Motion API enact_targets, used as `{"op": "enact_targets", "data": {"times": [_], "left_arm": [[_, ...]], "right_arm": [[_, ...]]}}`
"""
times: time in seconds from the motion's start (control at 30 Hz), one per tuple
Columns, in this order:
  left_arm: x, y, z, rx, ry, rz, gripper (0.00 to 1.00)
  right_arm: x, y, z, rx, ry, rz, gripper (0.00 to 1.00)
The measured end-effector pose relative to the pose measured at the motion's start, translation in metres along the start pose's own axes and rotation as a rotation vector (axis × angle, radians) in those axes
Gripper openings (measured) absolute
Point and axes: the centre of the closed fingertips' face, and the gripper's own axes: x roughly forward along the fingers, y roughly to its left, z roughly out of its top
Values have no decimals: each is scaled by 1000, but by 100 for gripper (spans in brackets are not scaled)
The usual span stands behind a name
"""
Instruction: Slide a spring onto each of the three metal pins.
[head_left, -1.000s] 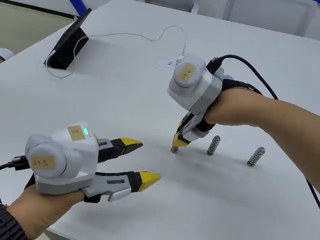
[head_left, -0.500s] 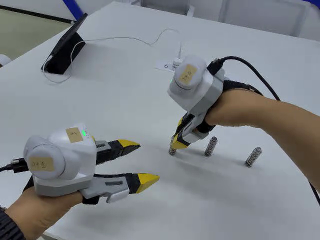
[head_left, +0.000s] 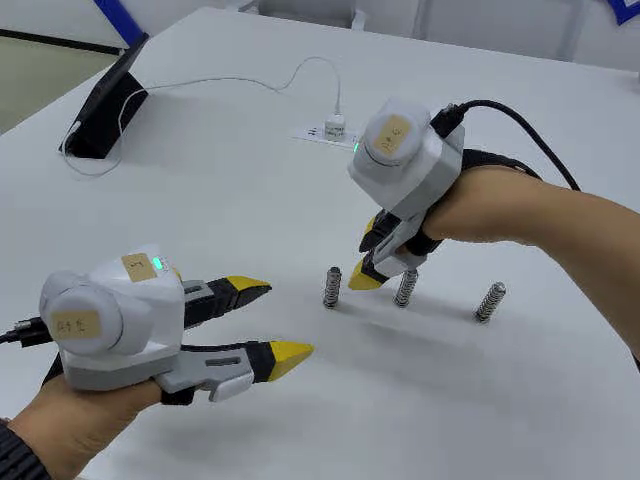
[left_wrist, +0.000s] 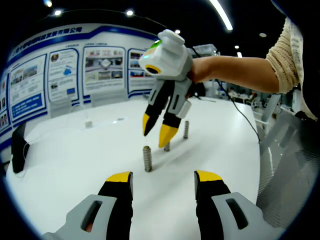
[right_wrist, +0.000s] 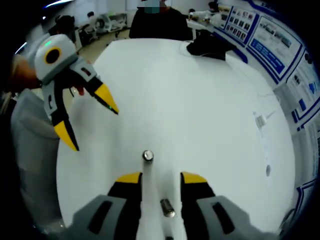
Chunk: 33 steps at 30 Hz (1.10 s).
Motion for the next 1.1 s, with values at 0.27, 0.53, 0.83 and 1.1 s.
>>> {"op": "enact_targets", "data": {"times": [0.27,0.53,0.83,1.1], "left_arm": [[5,2,5,5,1,-2,52],[9,4,8,0,4,1,53],[15,6,11,3,11,-1,56],[20,6,13,11,20,-12,58]], "right_arm": [[-13,-8,-14,49,-33,-32,38],[-27,-17,-33,100,-62,-76,41],[-50,-26,-50,178,-129,-130,44],[-70,-32,-76,258,-194,-190,49]]}}
